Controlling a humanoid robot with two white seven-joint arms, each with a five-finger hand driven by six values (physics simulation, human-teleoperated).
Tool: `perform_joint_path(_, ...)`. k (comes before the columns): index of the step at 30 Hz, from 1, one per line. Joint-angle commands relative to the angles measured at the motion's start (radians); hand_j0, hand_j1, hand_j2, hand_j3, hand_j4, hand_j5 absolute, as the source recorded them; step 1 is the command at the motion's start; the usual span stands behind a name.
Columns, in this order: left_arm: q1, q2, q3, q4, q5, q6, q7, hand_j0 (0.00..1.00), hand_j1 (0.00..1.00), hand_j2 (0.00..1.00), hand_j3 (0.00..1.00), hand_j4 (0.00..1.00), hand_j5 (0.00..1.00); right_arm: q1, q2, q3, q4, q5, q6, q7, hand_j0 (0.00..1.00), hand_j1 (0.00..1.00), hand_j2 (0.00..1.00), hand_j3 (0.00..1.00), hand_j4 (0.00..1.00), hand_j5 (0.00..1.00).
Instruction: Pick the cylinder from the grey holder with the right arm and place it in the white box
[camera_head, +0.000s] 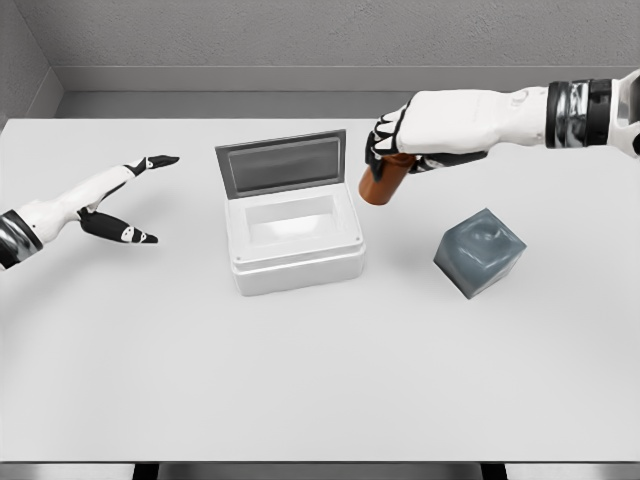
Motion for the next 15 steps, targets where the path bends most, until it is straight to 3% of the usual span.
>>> perform_joint_path(1,0.0,0.001,0.001,0.001,0.006,0.002,0.0,1.0,1.0,1.0,1.0,1.0,1.0,0.0,0.029,0.001,0.025,-0.006,0.001,0.002,0.43,0.43,0.43,0.43,0.43,0.43)
perform_joint_path(9,0.0,0.006,0.001,0.001,0.011,0.002,0.0,1.0,1.0,1.0,1.0,1.0,1.0,0.005,0.113,0.015,0.099,-0.003,0.001,0.006,0.43,0.43,0.43,0.43,0.43,0.43)
perform_joint_path(15,0.002,0.009,0.001,-0.001,0.013,0.002,0.0,1.0,1.0,1.0,1.0,1.0,1.0,0.009,0.136,0.009,0.107,-0.006,0.001,0.005,0.42,0.42,0.42,0.42,0.42,0.42)
